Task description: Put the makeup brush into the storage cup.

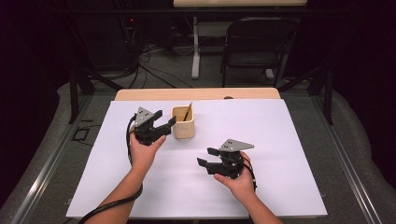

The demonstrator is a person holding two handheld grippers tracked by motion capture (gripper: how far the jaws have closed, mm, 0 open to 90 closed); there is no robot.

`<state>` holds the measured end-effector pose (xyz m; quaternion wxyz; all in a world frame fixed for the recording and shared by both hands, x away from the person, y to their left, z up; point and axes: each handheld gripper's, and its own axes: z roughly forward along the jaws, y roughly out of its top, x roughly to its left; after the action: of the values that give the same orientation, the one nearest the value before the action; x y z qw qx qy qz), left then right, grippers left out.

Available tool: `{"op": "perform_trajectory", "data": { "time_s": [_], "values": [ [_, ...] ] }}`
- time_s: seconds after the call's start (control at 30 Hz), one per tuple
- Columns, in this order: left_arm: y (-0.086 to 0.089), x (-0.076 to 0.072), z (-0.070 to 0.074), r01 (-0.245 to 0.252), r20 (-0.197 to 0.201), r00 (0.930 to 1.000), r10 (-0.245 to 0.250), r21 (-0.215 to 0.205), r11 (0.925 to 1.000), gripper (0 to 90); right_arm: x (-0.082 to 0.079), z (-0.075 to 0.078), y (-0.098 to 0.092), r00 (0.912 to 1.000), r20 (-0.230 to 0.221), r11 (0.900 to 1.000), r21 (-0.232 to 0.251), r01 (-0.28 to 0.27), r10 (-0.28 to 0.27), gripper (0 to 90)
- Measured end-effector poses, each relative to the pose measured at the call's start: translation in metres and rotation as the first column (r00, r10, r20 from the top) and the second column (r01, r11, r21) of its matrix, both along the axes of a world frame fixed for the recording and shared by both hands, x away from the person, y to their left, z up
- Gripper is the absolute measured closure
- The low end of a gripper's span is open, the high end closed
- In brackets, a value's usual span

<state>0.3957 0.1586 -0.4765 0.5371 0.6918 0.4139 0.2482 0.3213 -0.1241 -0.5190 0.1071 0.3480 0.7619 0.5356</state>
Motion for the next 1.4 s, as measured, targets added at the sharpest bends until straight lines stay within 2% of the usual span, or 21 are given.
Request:
{"op": "perform_trajectory", "data": {
  "time_s": [0.2,0.37,0.6,0.67,0.77,1.0,1.23,1.4],
  "values": [
    [0.005,-0.010,-0.004,0.014,-0.007,0.9999,-0.014,-0.001,0.9999,35.9,0.000,0.000,0.000,1.0000,-0.001,1.000,0.001,0.001,-0.001,39.4],
    [0.013,-0.020,-0.011,0.010,-0.009,0.9999,-0.010,-0.030,0.9995,35.9,0.000,0.000,0.000,1.0000,0.001,1.000,0.007,0.002,-0.002,39.4],
    [0.036,-0.041,-0.024,-0.006,-0.028,0.9996,0.005,-0.048,0.9988,35.8,-0.001,-0.002,0.001,1.0000,-0.003,1.000,0.000,-0.003,0.003,39.4],
    [0.037,-0.043,-0.025,-0.007,-0.031,0.9995,0.005,-0.049,0.9988,35.9,-0.001,-0.002,0.001,1.0000,-0.002,1.000,-0.003,-0.004,0.004,39.4],
    [0.047,-0.053,-0.030,-0.004,-0.037,0.9993,0.003,-0.031,0.9995,35.9,-0.001,-0.001,0.001,1.0000,-0.002,1.000,-0.007,-0.003,0.003,39.4],
    [0.054,-0.069,-0.035,0.001,-0.026,0.9997,-0.002,-0.014,0.9999,35.9,-0.001,-0.001,0.001,1.0000,-0.002,1.000,-0.010,-0.005,0.005,39.4],
    [0.056,-0.083,-0.042,0.008,-0.011,0.9999,-0.008,-0.012,0.9999,35.9,-0.001,0.000,0.000,1.0000,0.001,1.000,-0.004,-0.003,0.003,39.4],
    [0.052,-0.090,-0.046,0.020,0.000,0.9998,-0.020,0.009,0.9998,35.9,-0.001,0.000,0.000,1.0000,-0.001,1.000,-0.008,-0.003,0.003,39.4]
  ]
}}
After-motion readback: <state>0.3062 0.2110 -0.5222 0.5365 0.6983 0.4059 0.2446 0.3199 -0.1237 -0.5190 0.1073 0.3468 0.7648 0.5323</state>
